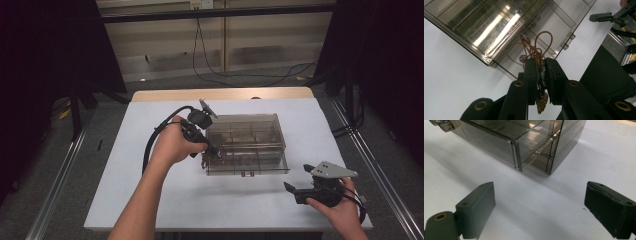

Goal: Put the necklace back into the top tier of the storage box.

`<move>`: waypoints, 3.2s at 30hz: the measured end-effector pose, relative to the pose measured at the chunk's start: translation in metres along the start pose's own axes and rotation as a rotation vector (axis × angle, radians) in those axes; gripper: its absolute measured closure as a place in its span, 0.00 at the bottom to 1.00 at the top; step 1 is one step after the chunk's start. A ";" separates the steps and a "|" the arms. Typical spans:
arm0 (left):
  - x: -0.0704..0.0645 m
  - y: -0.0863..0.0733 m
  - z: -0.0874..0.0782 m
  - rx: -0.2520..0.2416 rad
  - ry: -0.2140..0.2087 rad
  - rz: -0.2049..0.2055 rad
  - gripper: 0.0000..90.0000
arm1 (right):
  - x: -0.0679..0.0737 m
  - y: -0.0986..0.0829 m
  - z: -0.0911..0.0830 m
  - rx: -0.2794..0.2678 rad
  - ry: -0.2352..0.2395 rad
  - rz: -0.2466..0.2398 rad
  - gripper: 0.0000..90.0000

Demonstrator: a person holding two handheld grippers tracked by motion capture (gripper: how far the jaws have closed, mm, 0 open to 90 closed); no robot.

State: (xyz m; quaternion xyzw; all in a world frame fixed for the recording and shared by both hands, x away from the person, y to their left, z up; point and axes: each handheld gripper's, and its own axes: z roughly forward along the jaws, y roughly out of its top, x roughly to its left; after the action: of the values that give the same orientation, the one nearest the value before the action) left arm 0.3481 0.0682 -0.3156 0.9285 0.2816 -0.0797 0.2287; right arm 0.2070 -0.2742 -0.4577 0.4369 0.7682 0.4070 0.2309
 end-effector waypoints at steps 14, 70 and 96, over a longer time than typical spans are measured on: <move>-0.003 0.007 0.013 0.010 0.018 0.013 0.89 | 0.000 0.000 0.000 0.002 -0.001 -0.002 0.11; 0.002 0.005 0.040 -0.015 0.028 -0.004 0.88 | 0.000 0.000 0.000 0.002 0.002 -0.003 0.11; 0.005 -0.004 0.036 -0.034 0.069 0.012 0.76 | 0.000 0.000 0.001 -0.001 0.004 -0.003 0.11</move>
State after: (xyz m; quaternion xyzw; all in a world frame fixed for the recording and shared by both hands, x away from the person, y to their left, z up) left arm 0.3492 0.0566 -0.3507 0.9283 0.2849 -0.0415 0.2352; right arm 0.2073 -0.2738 -0.4579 0.4349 0.7691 0.4078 0.2304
